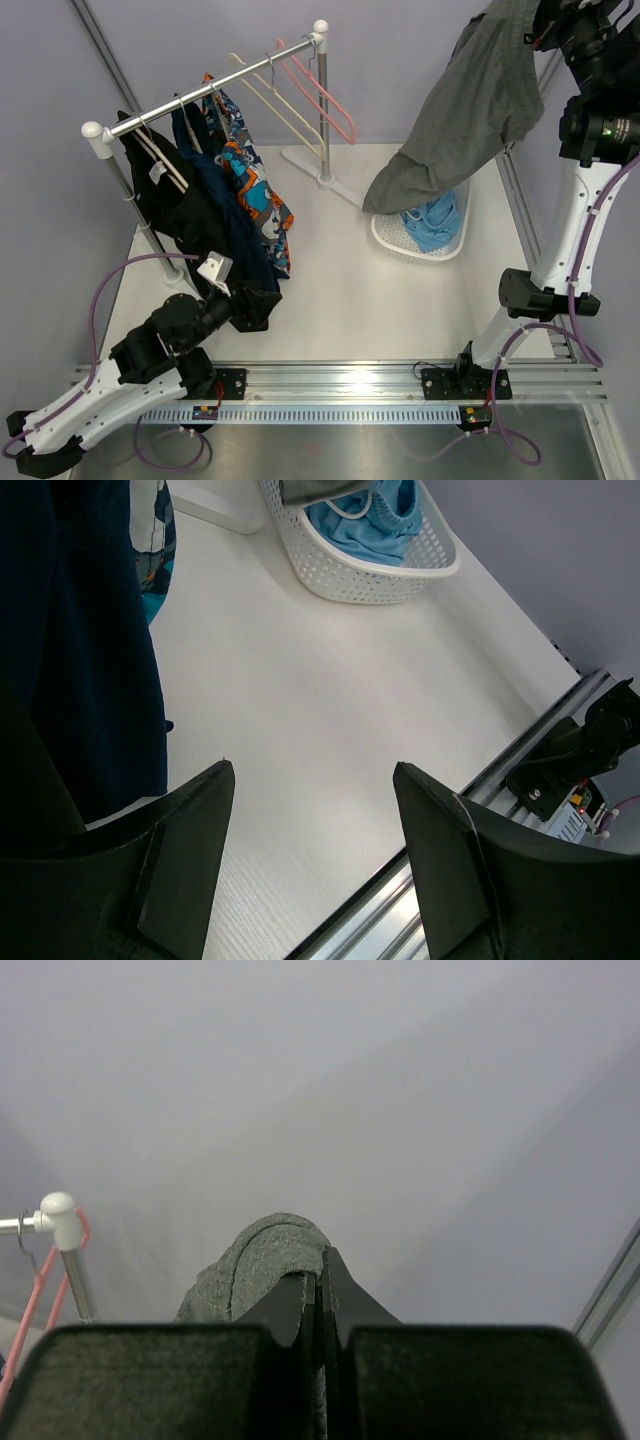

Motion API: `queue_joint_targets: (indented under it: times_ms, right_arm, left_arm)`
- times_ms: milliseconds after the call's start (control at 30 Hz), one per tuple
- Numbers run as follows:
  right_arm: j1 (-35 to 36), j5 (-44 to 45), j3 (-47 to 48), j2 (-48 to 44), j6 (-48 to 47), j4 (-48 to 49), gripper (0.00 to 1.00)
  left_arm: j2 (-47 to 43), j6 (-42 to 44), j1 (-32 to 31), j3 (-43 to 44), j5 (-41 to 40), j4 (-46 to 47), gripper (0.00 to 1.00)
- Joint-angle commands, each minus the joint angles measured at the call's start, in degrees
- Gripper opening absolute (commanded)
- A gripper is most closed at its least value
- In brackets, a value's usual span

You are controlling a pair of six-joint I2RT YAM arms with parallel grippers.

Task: Remove the shorts from the hanger

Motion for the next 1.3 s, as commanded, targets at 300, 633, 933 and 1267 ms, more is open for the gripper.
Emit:
queue_joint_targets:
  times_ms: [300, 633, 933, 1267]
  right_arm:
    - [-3.4, 0.4, -0.9, -1.9, 5.7, 8.8, 0.00]
    - [1.2, -5.1, -15.7, -3.9, 6.7, 2.4, 0.00]
    - [8.1, 5.4, -28.8, -2.0, 12.4, -2.8, 0.00]
    - [4.4, 15.9, -61.8, -4.8, 5.0, 3.2, 0.00]
  left_arm:
    - [0.6, 0.5, -0.2, 1.2, 0.1, 4.2, 0.70]
    - [2.0, 1.4, -0.2, 1.0, 0.4, 5.4, 0.70]
    - [1.9, 1.4, -0.2, 0.6, 0.3, 5.5, 0.70]
    - [-0.3, 0.6, -0.2, -0.3, 0.3, 5.3, 0.70]
